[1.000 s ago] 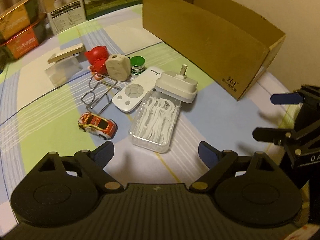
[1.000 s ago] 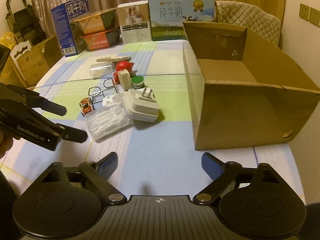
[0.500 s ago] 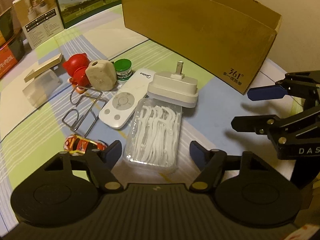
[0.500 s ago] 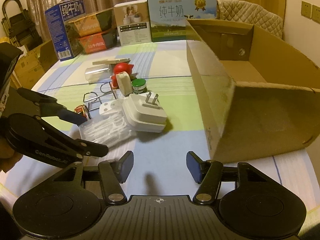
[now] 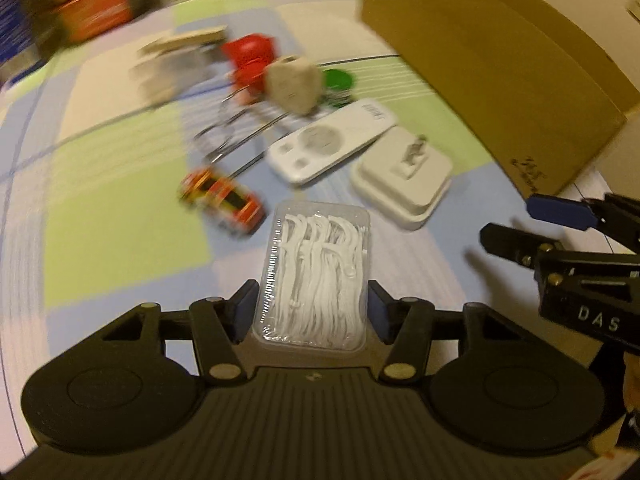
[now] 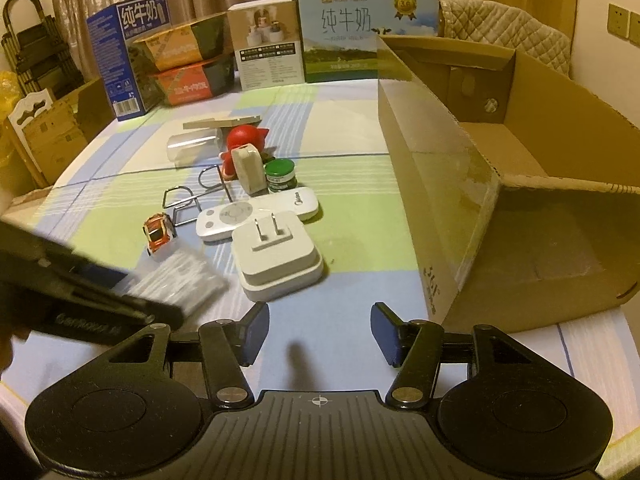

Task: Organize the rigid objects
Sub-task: 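Grasp the clear floss-pick box with the left tool while the right tool grasps the white plug charger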

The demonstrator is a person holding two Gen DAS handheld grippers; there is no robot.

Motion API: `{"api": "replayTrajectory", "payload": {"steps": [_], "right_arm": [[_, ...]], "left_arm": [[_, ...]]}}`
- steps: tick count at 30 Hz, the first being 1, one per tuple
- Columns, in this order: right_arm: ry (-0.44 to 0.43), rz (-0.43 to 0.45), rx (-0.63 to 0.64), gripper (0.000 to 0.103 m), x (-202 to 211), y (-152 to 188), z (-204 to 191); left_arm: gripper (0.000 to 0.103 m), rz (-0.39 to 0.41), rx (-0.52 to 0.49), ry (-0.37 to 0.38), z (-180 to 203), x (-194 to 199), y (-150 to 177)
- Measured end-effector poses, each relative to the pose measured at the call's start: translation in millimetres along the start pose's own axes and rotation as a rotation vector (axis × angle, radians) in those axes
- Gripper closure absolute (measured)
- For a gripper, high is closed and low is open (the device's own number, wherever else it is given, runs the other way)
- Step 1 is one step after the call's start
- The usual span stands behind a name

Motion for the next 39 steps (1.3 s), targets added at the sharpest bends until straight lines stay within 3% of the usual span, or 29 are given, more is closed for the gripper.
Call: {"api": "replayTrajectory", "payload": {"steps": [5,7,11,15,25,27,32,34,35,39], "right_arm": [[-0.028,-0.001,0.016,0.048,-5.4,-4.4,-5.5],[-0.038,-0.004,0.031,0.047,-9.5,-8.2,-7.5],[-0.047,-0.02,0.069,0.033,-23.9,-16.4,-9.7],[-0.038,-0.052,0.138,0.031,-42.3,-19.8,-11.4],[-0.062,-0.107,0.24,0.032,-83.1,-24.6,-8.2],[-0.084,-0.122,0.216,0.041,-85.8,-23.6,-4.9],[-0.111,-0.11,0.159,0.042,-75.1,-27.1,-4.3],[-0.103,-0.089,0.147,0.042,-67.6,-31.5,-5.8],[-0.101,-0.081,0.147,0.042,-64.0,-33.9,-7.2],[-0.088,-0.045,0.141,0.042,-45.2,-43.3,-15.5]], "left_arm": [[0.051,0.013,0.052,-0.018,-5.7,3.6,1.7],[0.045,0.028,0.066,-0.02,-7.7,5.2,-1.9],[0.042,0.041,0.082,-0.023,-12.3,2.1,-8.0],[0.041,0.043,0.074,-0.02,-13.4,1.3,-7.1],[0.04,0.047,0.053,-0.014,-12.3,-0.4,-8.6],[0.041,0.054,0.038,-0.019,-10.3,-0.4,-9.5],[0.041,0.06,0.004,-0.032,-4.8,-5.0,-11.1],[0.046,0.059,-0.005,-0.041,-3.2,-7.1,-10.3],[0.051,0.055,-0.003,-0.035,-2.8,-7.7,-9.8],[0.051,0.061,0.033,-0.04,-8.3,2.5,-10.5]]}}
Point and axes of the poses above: each gripper's, at about its wrist camera, not at the fingertips, and x roughly against the way its jaws point, z to its right, y to its underside, the point moved 10 cm from there along -x, roughly the way its jaws point, and after that the axes turned 15 degrees about -y, right-handed, at the moved point
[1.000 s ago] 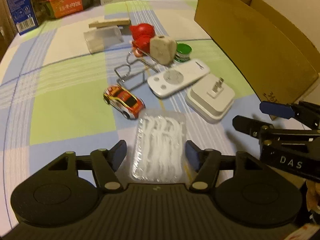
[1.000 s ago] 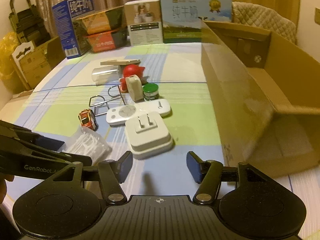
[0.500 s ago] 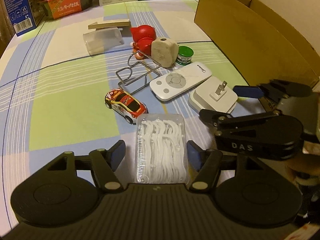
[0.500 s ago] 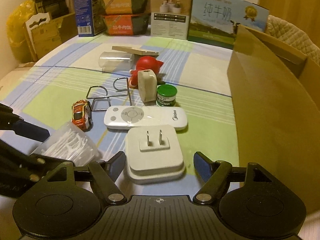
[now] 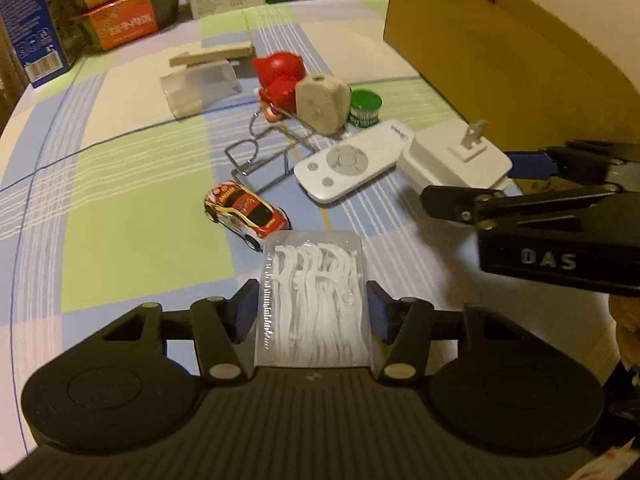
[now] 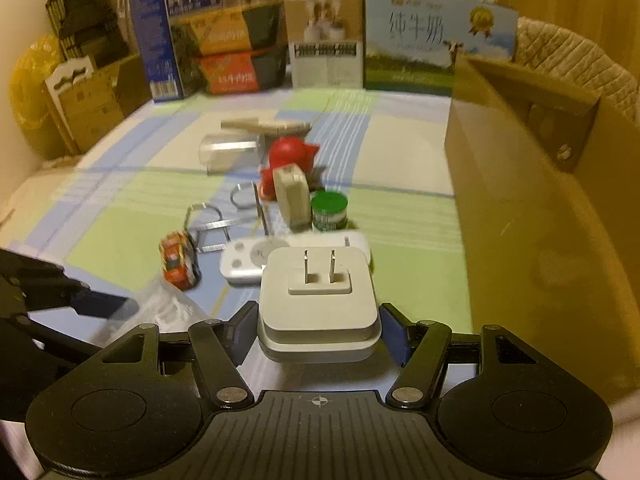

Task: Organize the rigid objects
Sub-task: 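Grasp the clear floss-pick box with the left tool while the right tool grasps the white plug charger, then carry the floss box with the left tool into the cardboard box while the right tool drops the charger there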

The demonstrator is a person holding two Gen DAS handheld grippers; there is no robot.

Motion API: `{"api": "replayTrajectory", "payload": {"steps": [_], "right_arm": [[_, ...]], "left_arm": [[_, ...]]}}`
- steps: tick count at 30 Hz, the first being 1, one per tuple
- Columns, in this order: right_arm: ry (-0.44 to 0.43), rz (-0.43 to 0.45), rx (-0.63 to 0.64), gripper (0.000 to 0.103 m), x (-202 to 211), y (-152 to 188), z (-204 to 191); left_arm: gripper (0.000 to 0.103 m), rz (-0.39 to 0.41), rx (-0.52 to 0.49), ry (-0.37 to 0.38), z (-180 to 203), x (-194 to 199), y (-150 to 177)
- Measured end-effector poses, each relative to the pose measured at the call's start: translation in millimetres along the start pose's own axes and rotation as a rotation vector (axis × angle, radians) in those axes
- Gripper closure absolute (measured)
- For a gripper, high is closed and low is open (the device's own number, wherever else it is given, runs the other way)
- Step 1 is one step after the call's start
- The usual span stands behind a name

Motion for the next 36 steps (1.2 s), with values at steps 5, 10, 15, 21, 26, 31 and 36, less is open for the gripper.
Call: {"api": "replayTrajectory", "payload": {"steps": [5,10,15,21,26,31,36], "right_arm": [[0.002,0.078,0.002,0.042,35.2,-19.8,-13.1],[0.033,0.189,0.037,0.042,92.0,-51.1,-10.9],[0.155,0.248,0.016,0.042,154.6,-74.1,41.3],[0.238,0.197,-0.063,0.042,186.2,-67.1,117.6],[0.228,0.126,-0.087,0.042,179.3,-50.7,160.6],[0.192,0.027,-0.034,0.042,160.1,-42.7,185.3],[0.145,-0.071,0.028,0.042,143.3,-36.2,198.6]], "left_arm": [[0.051,0.051,0.006,0.003,-5.4,34.2,-17.2],[0.051,0.145,0.004,0.031,6.4,79.7,-55.1],[0.051,0.244,-0.023,0.091,48.6,118.7,-104.8],[0.051,0.279,-0.064,0.178,125.6,125.6,-147.3],[0.051,0.269,-0.128,0.219,178.7,112.3,-164.3],[0.051,0.262,-0.225,0.206,209.0,89.4,-181.5],[0.051,0.226,-0.288,0.183,223.4,61.1,-194.3]]}}
Point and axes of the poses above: each gripper's, at about its wrist camera, not at the fingertips, and x roughly against the way its jaws point, z to its right, y to its underside, the point moved 10 cm from there along -x, roughly the way its jaws point, and after that the axes turned 15 degrees about -y, right-handed, at the moved point
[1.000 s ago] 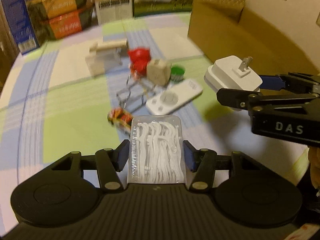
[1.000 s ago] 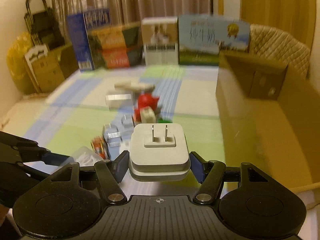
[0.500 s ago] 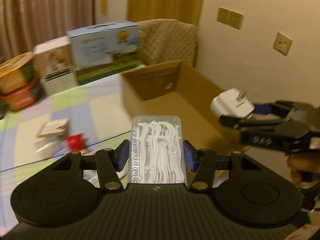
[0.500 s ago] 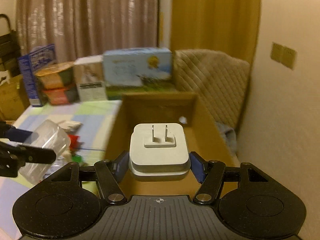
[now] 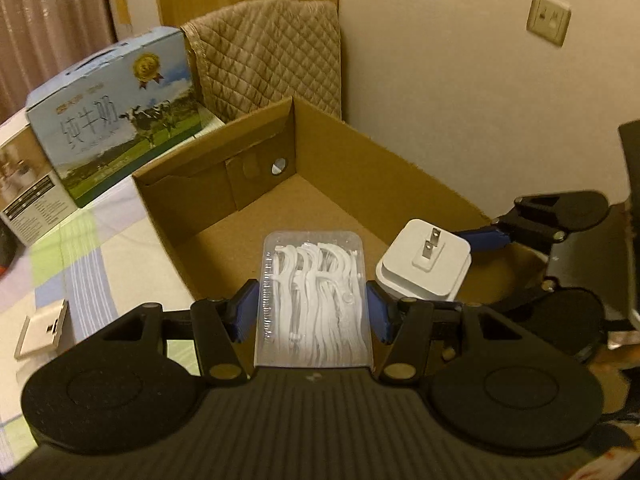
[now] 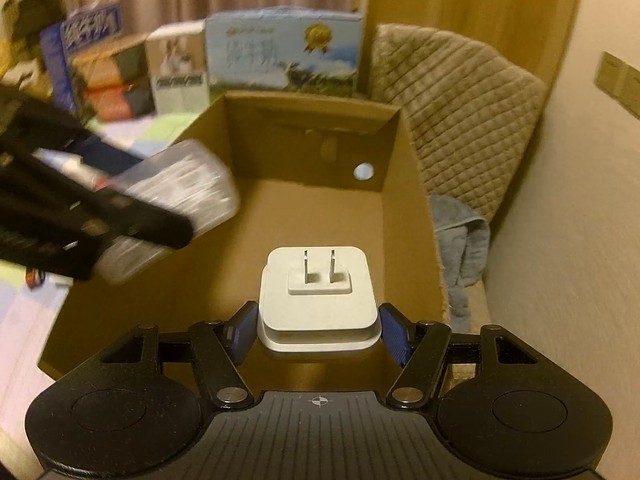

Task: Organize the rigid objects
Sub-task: 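Carry the floss box with the left tool into the cardboard box while the right tool drops the charger there, then withdraw both open tools from the cardboard box back over the table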

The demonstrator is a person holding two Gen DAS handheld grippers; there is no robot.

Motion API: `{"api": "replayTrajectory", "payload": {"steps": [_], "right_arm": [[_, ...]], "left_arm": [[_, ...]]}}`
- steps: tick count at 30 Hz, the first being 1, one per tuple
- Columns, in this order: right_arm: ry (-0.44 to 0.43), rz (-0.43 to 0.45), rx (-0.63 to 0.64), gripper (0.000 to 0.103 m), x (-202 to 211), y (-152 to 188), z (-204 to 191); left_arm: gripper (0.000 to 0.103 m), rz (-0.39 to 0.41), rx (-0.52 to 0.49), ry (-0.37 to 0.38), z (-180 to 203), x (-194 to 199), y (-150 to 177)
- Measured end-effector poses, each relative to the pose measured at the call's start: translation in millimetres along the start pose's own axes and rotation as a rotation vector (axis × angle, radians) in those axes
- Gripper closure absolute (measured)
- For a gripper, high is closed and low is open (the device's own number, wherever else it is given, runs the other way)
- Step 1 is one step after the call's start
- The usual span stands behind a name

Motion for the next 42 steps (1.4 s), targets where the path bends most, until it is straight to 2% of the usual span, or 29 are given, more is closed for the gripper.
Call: {"api": "replayTrajectory", "payload": {"steps": [7,17,30,36,42], "right_arm": [[-0.025,-0.129,0.084,0.042,-25.2,14.5,-0.5],[-0.008,-0.163,0.115,0.042,-30.1,20.3,-3.7],[-0.023,-0.166,0.106,0.042,-34.3,14.3,-15.7],[-0.016,-0.191,0.117,0.042,-41.5,16.6,-19.4],[-0.031,-0.165,0.105,0.041,-43.3,12.5,-24.3]], "left_arm": [[0.051,-0.06,-0.04,-0.007,7.0,-33.2,8.9],[0.051,-0.078,-0.063,0.004,13.0,-47.5,18.3],[0.051,0.009,0.007,-0.023,-17.0,-16.0,-1.4],[0.051,0.02,0.047,-0.038,-37.0,-2.9,1.9],[0.051,0.026,0.082,-0.04,-49.1,4.6,9.0]]}}
Point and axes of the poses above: each gripper's, at about its wrist camera, not at the fingertips, and x roughly against the way its jaws point, z to its right, y to its underside, the point moved 10 cm from there along -x, roughly the way its jaws point, and after that the axes turned 15 degrees about -y, right-handed, at the moved point
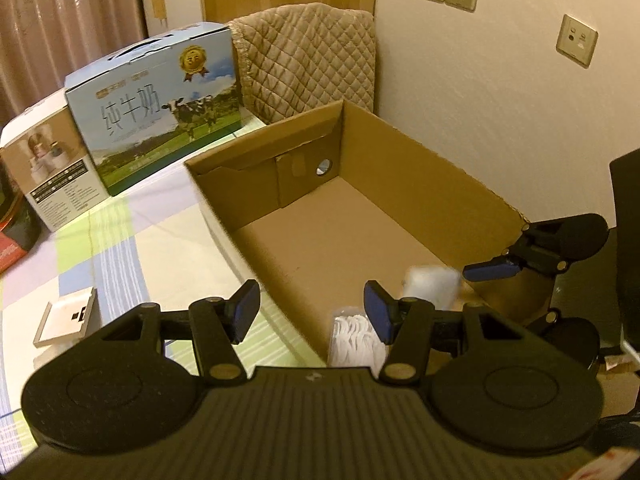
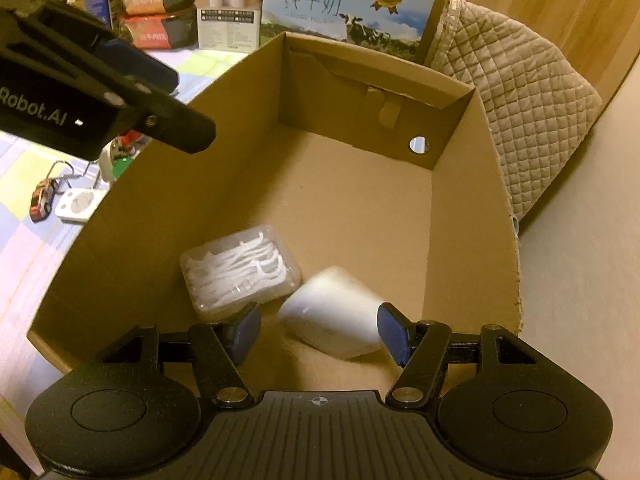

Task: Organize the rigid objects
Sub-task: 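Withdraw both open tools from the cardboard box back over the table, then grasp the red-and-yellow toy car with the left tool while the right tool grasps the white remote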

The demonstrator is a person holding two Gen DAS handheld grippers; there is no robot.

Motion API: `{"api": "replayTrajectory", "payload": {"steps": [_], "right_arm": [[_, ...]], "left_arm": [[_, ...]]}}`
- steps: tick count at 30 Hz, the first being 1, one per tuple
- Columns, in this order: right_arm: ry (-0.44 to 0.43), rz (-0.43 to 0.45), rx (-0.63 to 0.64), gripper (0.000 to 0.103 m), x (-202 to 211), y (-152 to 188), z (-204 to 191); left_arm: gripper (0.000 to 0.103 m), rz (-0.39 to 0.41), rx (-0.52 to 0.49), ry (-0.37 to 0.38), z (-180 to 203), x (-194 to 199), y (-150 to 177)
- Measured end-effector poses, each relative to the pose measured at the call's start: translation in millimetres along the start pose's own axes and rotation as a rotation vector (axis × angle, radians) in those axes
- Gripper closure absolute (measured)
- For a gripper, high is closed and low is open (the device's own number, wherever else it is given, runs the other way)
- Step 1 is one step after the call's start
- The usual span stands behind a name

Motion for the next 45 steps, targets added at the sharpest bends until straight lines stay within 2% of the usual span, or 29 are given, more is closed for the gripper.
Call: {"api": "replayTrajectory", "payload": {"steps": [10,12,19,24,28,35,38,45], "right_arm": [[0.021,0.124,-0.077,0.04,46.7,-10.4,-11.1],[0.018,0.151,-0.081,0.04,58.4,-11.9,-20.9],[-0.028,0.274,-0.08,0.04,96.1,-19.9,-76.8],[-0.081,0.359,-0.079,0.04,112.9,-20.6,-127.7],[-0.119,0.374,-0.08,0.04,113.4,-12.9,-164.7],[-0.187,0.333,-0.082,0.04,90.5,3.6,-211.1],[-0.199,0.318,-0.071,0.04,80.7,7.0,-224.0],[-0.21,0.301,-0.049,0.04,60.0,6.3,-238.8]], "left_arm": [[0.05,0.01,0.115,-0.035,-45.6,35.8,24.7],[0.046,0.013,0.139,-0.047,-56.4,45.7,31.2],[0.043,0.027,0.231,-0.109,-101.8,89.6,62.8],[0.032,0.032,0.27,-0.163,-137.0,121.6,92.0],[0.027,0.027,0.309,-0.212,-167.3,142.6,120.8],[0.02,-0.011,0.355,-0.276,-205.0,161.5,171.4],[0.02,-0.029,0.365,-0.291,-211.8,163.1,188.2],[0.02,-0.073,0.375,-0.277,-212.5,147.5,209.0]]}}
Point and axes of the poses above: each gripper's, at about its wrist camera, not at the fingertips, and x roughly against the way its jaws point, z to its right, y to its underside, the point moved 10 cm from there along -x, roughly the way its jaws point, and after that the axes turned 15 degrees about -y, right-handed, at the moved point
